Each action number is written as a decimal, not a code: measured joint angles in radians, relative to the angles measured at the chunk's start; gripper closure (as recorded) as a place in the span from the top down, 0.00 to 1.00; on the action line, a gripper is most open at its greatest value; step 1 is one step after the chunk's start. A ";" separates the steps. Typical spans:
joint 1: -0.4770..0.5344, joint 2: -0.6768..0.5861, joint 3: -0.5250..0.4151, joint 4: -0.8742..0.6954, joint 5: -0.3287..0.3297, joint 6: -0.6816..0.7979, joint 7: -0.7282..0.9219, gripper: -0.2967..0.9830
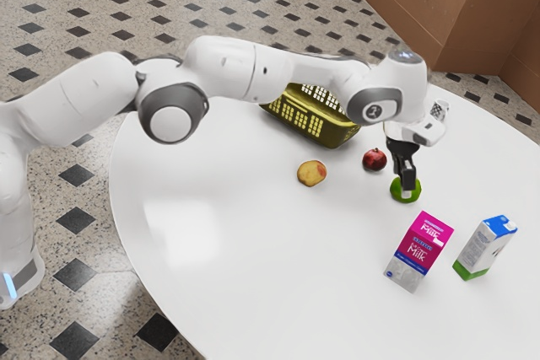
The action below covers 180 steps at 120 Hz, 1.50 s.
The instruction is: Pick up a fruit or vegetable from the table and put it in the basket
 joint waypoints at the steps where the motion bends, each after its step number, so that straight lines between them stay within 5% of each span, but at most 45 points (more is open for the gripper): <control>1: 0.000 0.003 0.000 0.000 0.000 0.006 0.000 0.75; 7: 0.002 0.020 0.001 0.001 0.003 0.044 0.001 0.80; 38: 0.006 0.067 0.008 0.001 0.011 0.173 0.011 0.72; 75: 0.006 0.013 0.019 0.019 0.085 0.051 0.003 0.37; 91: 0.005 -0.114 0.038 0.043 0.166 -0.082 -0.006 0.37; 108: 0.082 -0.211 0.066 0.046 0.212 -0.211 -0.004 0.51; 135: 0.299 -0.202 0.066 0.044 0.221 -0.286 0.025 0.52; 180: 0.357 -0.129 0.049 0.032 0.213 -0.243 0.059 0.50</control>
